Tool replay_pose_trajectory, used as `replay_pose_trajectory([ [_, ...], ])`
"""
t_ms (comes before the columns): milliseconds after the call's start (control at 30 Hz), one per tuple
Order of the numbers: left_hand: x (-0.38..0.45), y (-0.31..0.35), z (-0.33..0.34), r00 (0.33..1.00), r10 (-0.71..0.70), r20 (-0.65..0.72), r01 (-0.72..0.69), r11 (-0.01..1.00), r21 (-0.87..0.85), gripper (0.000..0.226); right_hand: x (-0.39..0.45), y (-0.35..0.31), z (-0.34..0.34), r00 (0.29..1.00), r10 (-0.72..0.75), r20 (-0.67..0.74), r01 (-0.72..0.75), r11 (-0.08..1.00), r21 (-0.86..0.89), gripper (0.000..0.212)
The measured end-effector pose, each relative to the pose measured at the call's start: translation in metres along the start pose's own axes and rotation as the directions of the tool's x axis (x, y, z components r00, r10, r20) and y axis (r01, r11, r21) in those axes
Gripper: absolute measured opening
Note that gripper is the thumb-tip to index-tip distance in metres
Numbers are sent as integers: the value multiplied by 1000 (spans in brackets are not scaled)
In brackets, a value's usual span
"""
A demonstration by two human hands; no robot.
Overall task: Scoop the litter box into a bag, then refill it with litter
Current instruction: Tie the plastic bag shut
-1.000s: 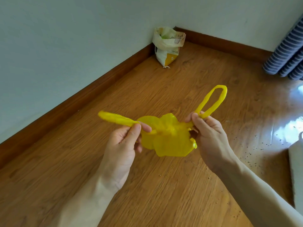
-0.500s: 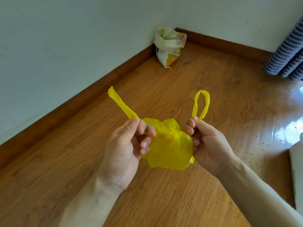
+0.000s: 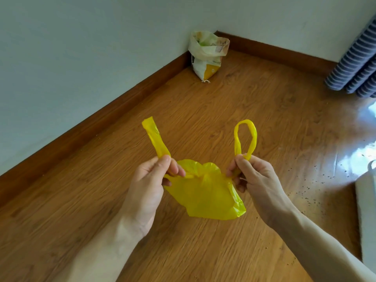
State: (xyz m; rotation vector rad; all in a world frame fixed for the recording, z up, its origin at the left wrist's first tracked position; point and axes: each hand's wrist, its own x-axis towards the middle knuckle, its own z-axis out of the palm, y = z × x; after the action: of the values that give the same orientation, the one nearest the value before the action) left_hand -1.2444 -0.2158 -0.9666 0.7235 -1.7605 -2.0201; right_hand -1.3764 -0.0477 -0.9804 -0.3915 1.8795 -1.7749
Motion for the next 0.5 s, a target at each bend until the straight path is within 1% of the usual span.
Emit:
replay_pose_trajectory([
  [67,1,5,3,999,45,14,-45,999,17,31,-2,-5,3,996,-87,21,88,995,-48,34],
  [167,1,8,9,995,102,25,-103,993,63,31,-1,-12,10,977,-200,73,207,973,-104,23],
  [233,2,8,8,990,139,1,-138,982,128,32,1,-15,15,956,-264,125,279,953,-116,13],
  [300,6,8,7,986,165,-31,-156,968,196,31,3,-18,19,941,-294,170,317,940,-129,4],
  [367,9,8,6,983,180,-39,-162,947,277,38,2,-22,23,927,-302,222,340,927,-160,9],
  [433,9,8,7,987,158,-12,-145,934,327,49,0,-28,28,906,-326,271,388,894,-223,15],
  [500,8,9,6,985,159,70,-174,910,377,47,-3,-34,32,860,-389,330,492,805,-333,18],
])
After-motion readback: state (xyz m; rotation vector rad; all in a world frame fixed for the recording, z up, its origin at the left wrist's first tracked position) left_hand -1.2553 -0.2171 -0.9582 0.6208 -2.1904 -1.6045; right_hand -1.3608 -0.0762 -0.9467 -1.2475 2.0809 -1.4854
